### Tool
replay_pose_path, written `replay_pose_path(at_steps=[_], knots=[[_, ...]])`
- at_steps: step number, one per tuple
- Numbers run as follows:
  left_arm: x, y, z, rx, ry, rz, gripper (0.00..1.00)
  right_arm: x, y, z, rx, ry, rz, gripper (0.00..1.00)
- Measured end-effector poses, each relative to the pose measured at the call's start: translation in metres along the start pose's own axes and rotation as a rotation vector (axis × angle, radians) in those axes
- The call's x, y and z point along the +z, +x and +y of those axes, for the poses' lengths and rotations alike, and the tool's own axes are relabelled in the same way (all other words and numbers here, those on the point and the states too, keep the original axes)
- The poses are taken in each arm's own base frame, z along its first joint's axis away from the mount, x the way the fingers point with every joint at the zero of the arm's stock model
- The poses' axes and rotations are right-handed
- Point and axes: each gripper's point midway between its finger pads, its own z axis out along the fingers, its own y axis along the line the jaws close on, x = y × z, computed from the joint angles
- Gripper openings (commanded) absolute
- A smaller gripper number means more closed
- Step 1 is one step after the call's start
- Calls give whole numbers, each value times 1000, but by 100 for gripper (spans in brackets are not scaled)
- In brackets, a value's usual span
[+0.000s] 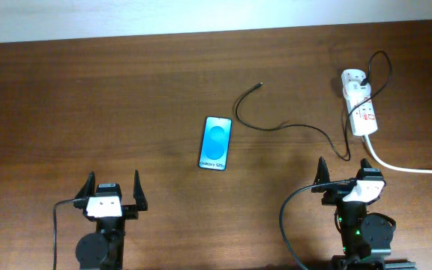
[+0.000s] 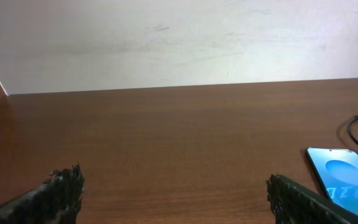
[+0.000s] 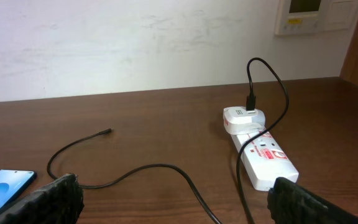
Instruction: Plug charger to phone and switch on socket
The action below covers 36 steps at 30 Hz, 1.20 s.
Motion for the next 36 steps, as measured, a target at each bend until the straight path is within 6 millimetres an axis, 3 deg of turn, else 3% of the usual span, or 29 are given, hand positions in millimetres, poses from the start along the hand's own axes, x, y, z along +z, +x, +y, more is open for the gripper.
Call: replay_pose_path(at_steps=[30,36], knots=[[0,-4,-6,0,37,-17,99,0,0,0,0,0,0,98],[-7,-52,-7,-5,59,-35,99,0,0,0,0,0,0,98]])
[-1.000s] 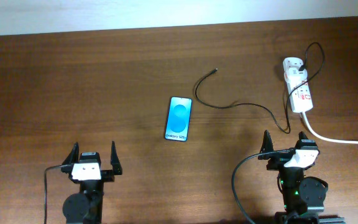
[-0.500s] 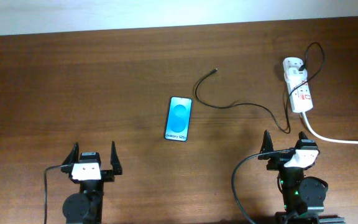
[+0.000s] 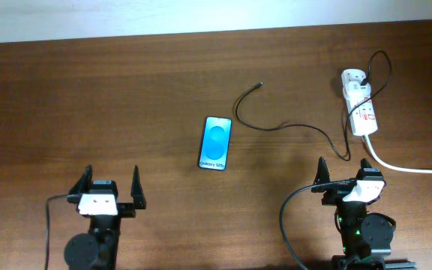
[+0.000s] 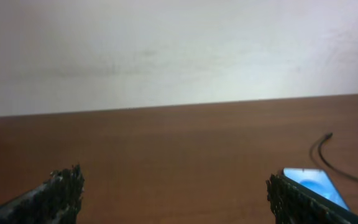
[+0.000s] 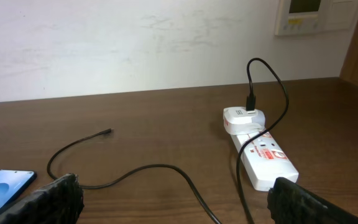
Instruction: Plug charger to phone and switch on socket
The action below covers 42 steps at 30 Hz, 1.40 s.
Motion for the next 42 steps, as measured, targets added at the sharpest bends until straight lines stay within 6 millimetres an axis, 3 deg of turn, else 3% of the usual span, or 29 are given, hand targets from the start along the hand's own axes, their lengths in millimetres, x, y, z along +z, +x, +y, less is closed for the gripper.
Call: replay_pose_path(at_steps=[5,8,10,11,13,15,18,21,24,30,34,36,37,41,42], knots=[[12,-33,-4,-7,42,90,99,0,0,0,0,0,-2,99],[37,-51,-12,-20,107,225,99,0,0,0,0,0,-1,98],[49,-50,-22,-28,156,324,99,0,0,0,0,0,-1,98],[66,-57,-37,-28,212,380,99,0,0,0,0,0,-1,98],[81,-49,-61,-21,289,508,99,0,0,0,0,0,0,99],[102,-50,-98,5,385,600,99,0,0,0,1,0,0,98],[126,-51,-140,42,469,652,99,0,0,0,0,0,1,99],[134,-15,-169,74,521,754,99,0,0,0,0,0,0,99],[137,4,-184,49,588,800,99,0,0,0,0,0,0,99],[151,5,-171,-57,383,813,99,0,0,0,0,0,0,98],[178,5,-188,-69,334,835,99,0,0,0,0,0,0,98],[191,21,-198,-66,327,880,99,0,0,0,0,0,0,98],[195,42,-203,-57,322,929,99,0,0,0,0,0,1,98],[184,113,-224,-13,344,1108,99,0,0,0,1,0,1,99],[180,121,-229,-6,355,1133,99,0,0,0,0,0,0,99]])
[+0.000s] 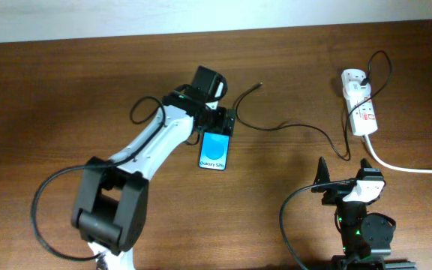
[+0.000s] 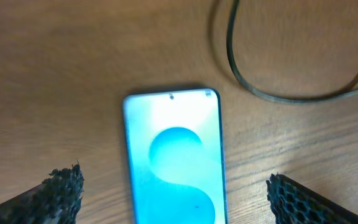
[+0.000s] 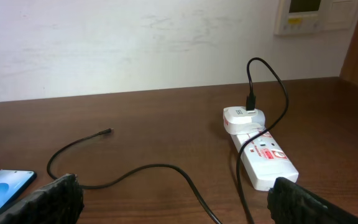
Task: Plug charger to phone and switch on socket
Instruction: 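Reach the left gripper to the blue phone and grasp it, then lift the phone with the left gripper and tilt it upright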
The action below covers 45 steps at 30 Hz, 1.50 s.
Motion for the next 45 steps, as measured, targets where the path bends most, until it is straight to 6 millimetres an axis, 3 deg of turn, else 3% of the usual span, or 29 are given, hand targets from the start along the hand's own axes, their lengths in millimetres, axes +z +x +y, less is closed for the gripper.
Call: replay_pose_path(at_steps=[3,7,20,23,27,32,41,45], knots=[[27,26,-12,22,10,98,99,0,0,0,0,0,0,99],[41,42,-12,13,-3,160,99,0,0,0,0,0,0,99],[37,39,0,20,-86,182,99,0,0,0,0,0,0,98],[23,14,1,42,-121,125,99,0,0,0,1,0,0,99],[24,10,4,49,-138,113,99,0,0,0,0,0,0,99],[53,32,11,51,-161,200,99,0,0,0,0,0,0,98],[50,51,4,52,-123,282,99,0,0,0,1,0,0,99],[50,51,3,59,-121,282,84,0,0,0,0,0,1,98]])
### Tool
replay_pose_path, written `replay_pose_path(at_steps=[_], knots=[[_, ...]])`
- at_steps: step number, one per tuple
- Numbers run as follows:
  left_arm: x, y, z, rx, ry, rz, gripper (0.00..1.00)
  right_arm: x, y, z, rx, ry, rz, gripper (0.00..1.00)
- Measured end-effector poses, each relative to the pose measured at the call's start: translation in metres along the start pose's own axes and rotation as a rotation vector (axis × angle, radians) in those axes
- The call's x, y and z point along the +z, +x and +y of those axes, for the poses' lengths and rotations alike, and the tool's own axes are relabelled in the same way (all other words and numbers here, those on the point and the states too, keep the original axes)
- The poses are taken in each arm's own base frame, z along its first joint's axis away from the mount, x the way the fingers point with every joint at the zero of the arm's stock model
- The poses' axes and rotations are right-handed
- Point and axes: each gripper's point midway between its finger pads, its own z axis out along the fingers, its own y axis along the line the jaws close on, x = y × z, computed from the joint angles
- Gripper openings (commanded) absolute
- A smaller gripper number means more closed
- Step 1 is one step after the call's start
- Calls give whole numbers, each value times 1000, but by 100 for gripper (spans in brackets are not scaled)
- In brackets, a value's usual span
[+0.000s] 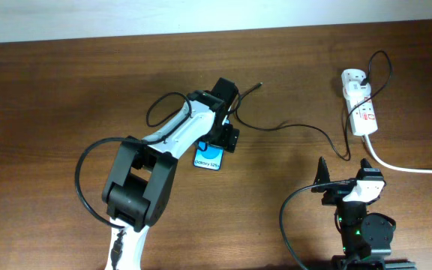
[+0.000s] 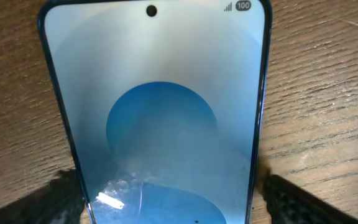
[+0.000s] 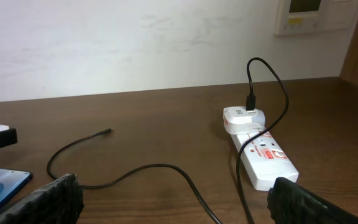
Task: Plug charger to phone and switch on socket
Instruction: 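Lift the phone with the left gripper and tilt it upright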
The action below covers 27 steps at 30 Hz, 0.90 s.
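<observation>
The phone (image 1: pixel 208 158) lies face up mid-table, its blue screen (image 2: pixel 160 124) lit and filling the left wrist view. My left gripper (image 1: pixel 223 138) is low over the phone's upper half, open, with one finger (image 2: pixel 67 199) on each side of it. The black charger cable (image 1: pixel 298 127) runs from its loose plug tip (image 1: pixel 260 85) to the adapter (image 3: pixel 244 117) in the white power strip (image 1: pixel 360 109). My right gripper (image 1: pixel 343 180) stands open near the front edge, well short of the strip (image 3: pixel 265 158).
A white mains lead (image 1: pixel 411 169) leaves the strip toward the right edge. The left arm (image 1: pixel 175 139) stretches across the table's middle. A wall (image 3: pixel 135 43) stands behind the table, with a wall panel (image 3: pixel 306 15) at upper right.
My left gripper has moved down closer over the phone, so the screen now fills its view between the open fingers. The right arm, cable and power strip have not moved.
Both grippers stood open at the front edge, the phone and cable untouched. The left arm then shifted slightly left. Later it had reached out above the phone's top end. Now it sits low over the phone, fingers on either side.
</observation>
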Motion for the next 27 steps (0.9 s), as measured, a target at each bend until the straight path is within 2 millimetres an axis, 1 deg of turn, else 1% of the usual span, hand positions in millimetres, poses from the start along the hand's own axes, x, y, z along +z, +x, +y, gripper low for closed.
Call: replay_pose_path(at_steps=[2,4,7,11,13,16,18,21,22,23,26,27], knots=[[0,0,0,5,1,1,83,0,0,0,-1,0,0,98],[0,0,0,5,1,1,76,0,0,0,0,0,0,98],[0,0,0,5,1,0,70,0,0,0,0,0,-1,99],[-3,1,-1,5,3,7,70,0,0,0,0,0,0,98],[-11,-1,-1,5,4,23,69,0,0,0,0,0,0,99],[-36,-18,-5,1,15,-12,68,0,0,0,0,0,0,99],[-47,-19,-4,-22,13,-4,68,0,0,0,0,0,0,99],[-55,-18,-1,-67,51,21,67,0,0,0,0,0,0,99],[-58,-21,5,-110,84,22,67,0,0,0,0,0,0,99],[-59,-21,15,-162,112,35,65,0,0,0,0,0,-1,98],[-63,-16,43,-295,216,92,65,0,0,0,0,0,-1,98],[-66,-15,60,-362,267,107,65,0,0,0,0,0,0,99]])
